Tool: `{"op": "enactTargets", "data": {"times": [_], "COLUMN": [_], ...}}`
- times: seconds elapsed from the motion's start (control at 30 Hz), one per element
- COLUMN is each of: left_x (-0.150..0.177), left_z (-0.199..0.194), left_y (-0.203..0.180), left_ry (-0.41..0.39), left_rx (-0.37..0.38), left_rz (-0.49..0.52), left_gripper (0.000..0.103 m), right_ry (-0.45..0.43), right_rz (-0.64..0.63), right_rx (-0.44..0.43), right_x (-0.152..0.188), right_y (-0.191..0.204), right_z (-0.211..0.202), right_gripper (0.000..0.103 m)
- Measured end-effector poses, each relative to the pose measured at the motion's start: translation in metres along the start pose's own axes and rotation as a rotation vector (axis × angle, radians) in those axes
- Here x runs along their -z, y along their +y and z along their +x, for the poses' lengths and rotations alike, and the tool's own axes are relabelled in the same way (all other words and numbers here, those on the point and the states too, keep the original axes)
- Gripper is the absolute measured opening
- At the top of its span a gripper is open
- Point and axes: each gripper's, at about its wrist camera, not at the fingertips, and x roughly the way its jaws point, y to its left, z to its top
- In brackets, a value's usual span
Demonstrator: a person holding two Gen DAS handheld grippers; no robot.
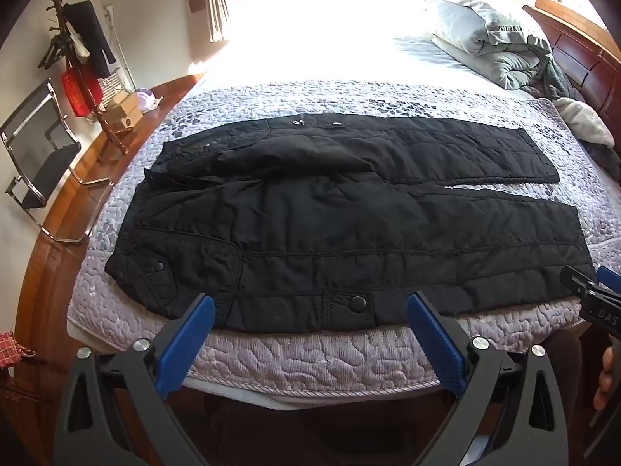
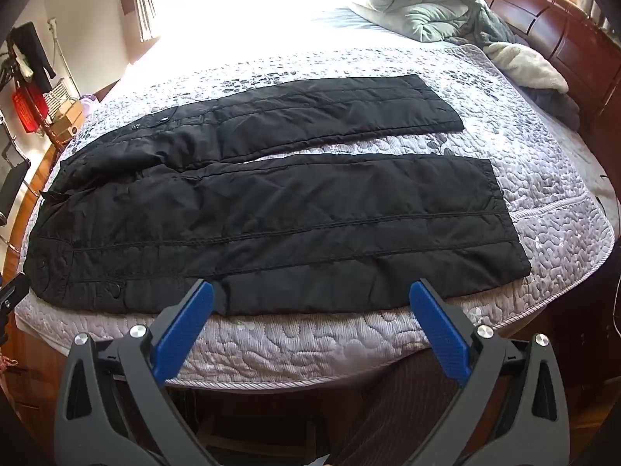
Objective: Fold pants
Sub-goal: 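Move both grippers toward the waistband of the black pants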
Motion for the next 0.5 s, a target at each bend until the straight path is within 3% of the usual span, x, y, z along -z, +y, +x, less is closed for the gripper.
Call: {"op": "enactTargets", "data": {"times": [0.5], "left_x": [-0.0003], "left_z": [0.0026], "left_y": [0.0009], "left_ry": [0.008], "left_rx": [0.0], "left_rz": [0.0], "left_gripper": [0.099], "right_ry": [0.005], "right_rz": [-0.004], "right_rx": [-0.001], "right_x": [-0.001], "right_y": [0.0024], "right_z": [0.0081], "right_gripper": [0.101]}}
